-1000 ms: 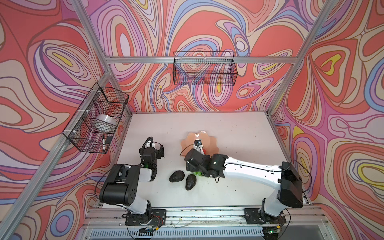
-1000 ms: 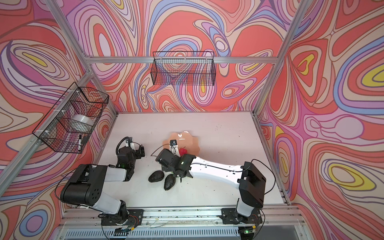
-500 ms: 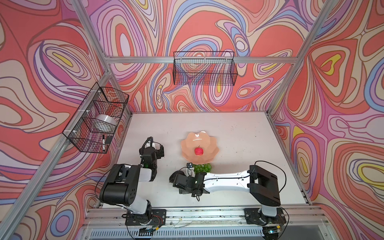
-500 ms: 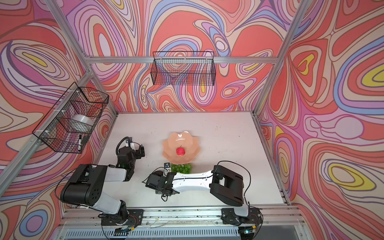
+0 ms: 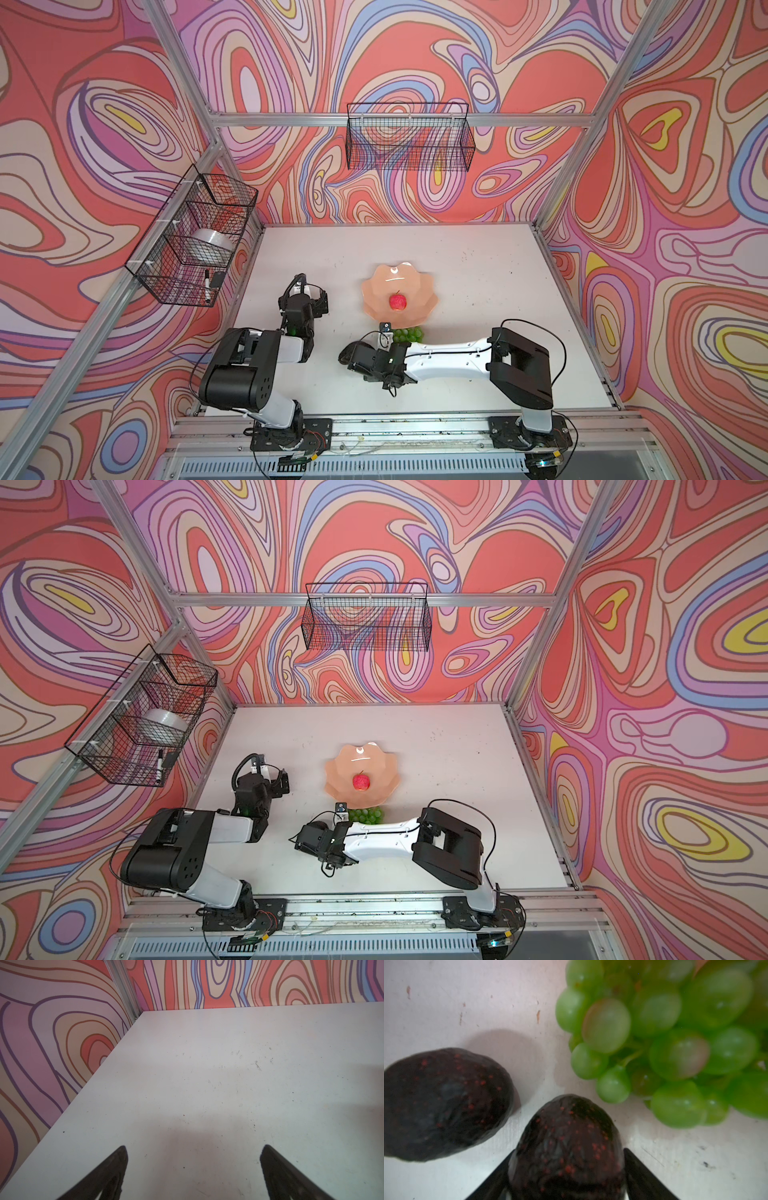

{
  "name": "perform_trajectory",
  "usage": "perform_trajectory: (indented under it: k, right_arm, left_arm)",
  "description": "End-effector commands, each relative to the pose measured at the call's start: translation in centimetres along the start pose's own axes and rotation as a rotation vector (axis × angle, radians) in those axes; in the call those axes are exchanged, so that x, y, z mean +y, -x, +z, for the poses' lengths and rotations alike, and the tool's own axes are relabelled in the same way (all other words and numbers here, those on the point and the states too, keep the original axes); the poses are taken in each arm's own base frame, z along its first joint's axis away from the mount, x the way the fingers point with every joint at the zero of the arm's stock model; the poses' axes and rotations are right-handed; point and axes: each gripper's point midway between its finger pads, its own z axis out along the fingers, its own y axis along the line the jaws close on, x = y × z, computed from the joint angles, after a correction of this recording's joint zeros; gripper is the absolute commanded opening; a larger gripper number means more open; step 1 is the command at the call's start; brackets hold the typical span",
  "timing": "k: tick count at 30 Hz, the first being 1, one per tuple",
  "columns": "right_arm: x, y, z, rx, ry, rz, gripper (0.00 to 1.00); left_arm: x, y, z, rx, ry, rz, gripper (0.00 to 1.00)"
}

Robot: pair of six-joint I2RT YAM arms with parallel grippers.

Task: Place and organize the fake fruits in the fruit bowl
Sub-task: 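Open the right gripper, move to the nearer avocado and grasp it, then carry the avocado with the right gripper into the bowl and release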

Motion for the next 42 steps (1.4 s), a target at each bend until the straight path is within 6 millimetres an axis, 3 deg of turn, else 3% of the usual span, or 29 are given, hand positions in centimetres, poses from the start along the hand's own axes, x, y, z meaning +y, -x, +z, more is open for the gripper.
perform_trajectory:
  k: [1,5,9,14,17,21,24,30,33,37,42]
  right_arm:
    - [-0.6,0.5,0.4,-0.035,-0.027,0.003,0.69]
    - [-0.8,0.7,-0.1,-0.044,-0.017,-0.006,0.57]
    - [-1.5,0.2,-1.1,-0.048,-0.011,-0.041,0.52]
    - [-1.8,-1.3,-3.8,-0.014,0.044,-0.127,0.50]
    - [-2.9,-0.9,-7.0,-0.018,0.076,-0.148,0.48]
    - [-4.3,2.7,-11.5,-0.122,0.097,-0.147,0.47]
    - [-4.9,6.6,-12.6,-0.161,0.119,-0.096,0.47]
    - [-6.9,15.1,-10.7,-0.248,0.130,-0.046,0.47]
    - [-8.0,17.9,-8.4,-0.239,0.096,-0.048,0.48]
    - [-8.9,19.9,-5.1,-0.204,0.080,-0.057,0.47]
    - [-9.2,20.8,-1.9,-0.163,0.028,-0.120,0.48]
  left_arm:
    - [0.2,1.0,0.3,-0.027,0.007,-0.018,1.00]
    - [0.2,1.0,0.3,-0.028,0.007,-0.017,1.00]
    - [0.2,0.9,0.2,-0.025,0.007,-0.017,1.00]
    - [0.2,1.0,0.3,-0.027,0.007,-0.018,1.00]
    - [0.2,1.0,0.3,-0.027,0.008,-0.018,1.00]
    - [0.2,1.0,0.3,-0.027,0.007,-0.018,1.00]
    - [0.2,1.0,0.3,-0.026,0.006,-0.019,1.00]
    - [0.2,1.0,0.3,-0.029,0.008,-0.018,1.00]
    - [0.2,1.0,0.3,-0.026,0.008,-0.018,1.00]
    - [0.2,1.0,0.3,-0.029,0.009,-0.018,1.00]
    - [0.2,1.0,0.3,-0.026,0.009,-0.018,1.00]
